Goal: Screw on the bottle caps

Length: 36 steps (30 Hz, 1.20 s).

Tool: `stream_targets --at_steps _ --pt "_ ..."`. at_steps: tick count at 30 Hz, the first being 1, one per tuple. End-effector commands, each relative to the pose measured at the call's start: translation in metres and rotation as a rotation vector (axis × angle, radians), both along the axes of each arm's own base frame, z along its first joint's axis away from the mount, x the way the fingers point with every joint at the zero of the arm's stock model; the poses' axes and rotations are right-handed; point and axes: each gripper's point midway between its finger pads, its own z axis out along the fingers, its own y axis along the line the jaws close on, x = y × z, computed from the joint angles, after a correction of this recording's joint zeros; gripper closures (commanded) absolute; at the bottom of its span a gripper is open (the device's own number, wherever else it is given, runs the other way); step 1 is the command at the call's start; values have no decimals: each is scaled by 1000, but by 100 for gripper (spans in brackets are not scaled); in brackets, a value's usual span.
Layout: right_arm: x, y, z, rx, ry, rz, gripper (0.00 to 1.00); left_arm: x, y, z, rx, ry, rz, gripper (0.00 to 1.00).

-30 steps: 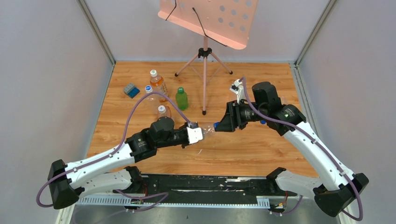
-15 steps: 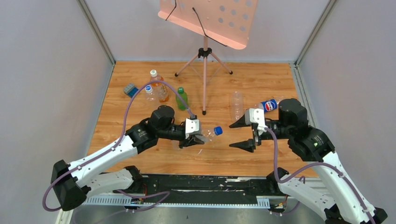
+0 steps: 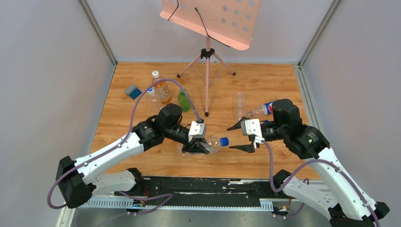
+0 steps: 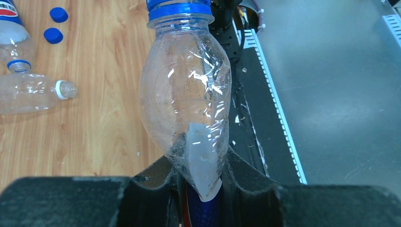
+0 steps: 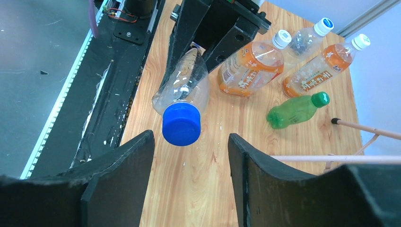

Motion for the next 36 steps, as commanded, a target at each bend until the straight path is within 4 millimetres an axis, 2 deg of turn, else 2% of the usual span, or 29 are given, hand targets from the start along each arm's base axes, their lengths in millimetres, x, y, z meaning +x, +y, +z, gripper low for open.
stream_targets --at_steps 1,12,16,20,23,24,25,26,27,28,29,30,31,32,34,36 --pt "-8 7 4 30 -44 79 42 -2 -5 26 -74 -44 -46 100" --pt "-14 13 -4 17 -14 125 50 -3 -8 30 -83 -36 -61 100" --pt "-15 14 -6 13 12 121 58 -2 -9 28 -77 -29 -59 100" --pt "-15 16 -6 8 122 80 74 9 -8 23 -50 -59 -3 100" --pt "-9 20 -12 -24 301 -14 87 25 -7 21 -29 -112 87 100" --pt "-8 21 -14 -35 378 -49 91 37 -5 19 -20 -152 149 100" --pt "-7 23 -16 -48 493 -106 94 40 -5 18 -17 -175 172 100" --pt "-3 24 -19 -62 593 -171 98 52 -1 16 2 -228 236 100" --pt "4 26 -23 -77 721 -279 100 51 -3 14 9 -256 249 100" --pt "10 29 -26 -87 846 -376 100 63 1 14 28 -318 310 100" --pt "17 31 -30 -91 949 -458 100 60 -2 15 22 -352 315 100" --pt "21 33 -32 -91 1051 -531 100 68 0 16 32 -401 366 100" --pt "25 36 -34 -92 1138 -586 100 64 -3 17 12 -431 366 100" --pt "27 38 -35 -91 1227 -631 100 71 -1 18 17 -471 410 100" --pt "32 41 -34 -78 1367 -689 100 67 -4 21 -7 -527 431 100" --pt "35 42 -25 -48 1428 -677 100 68 -3 21 -18 -559 459 100"
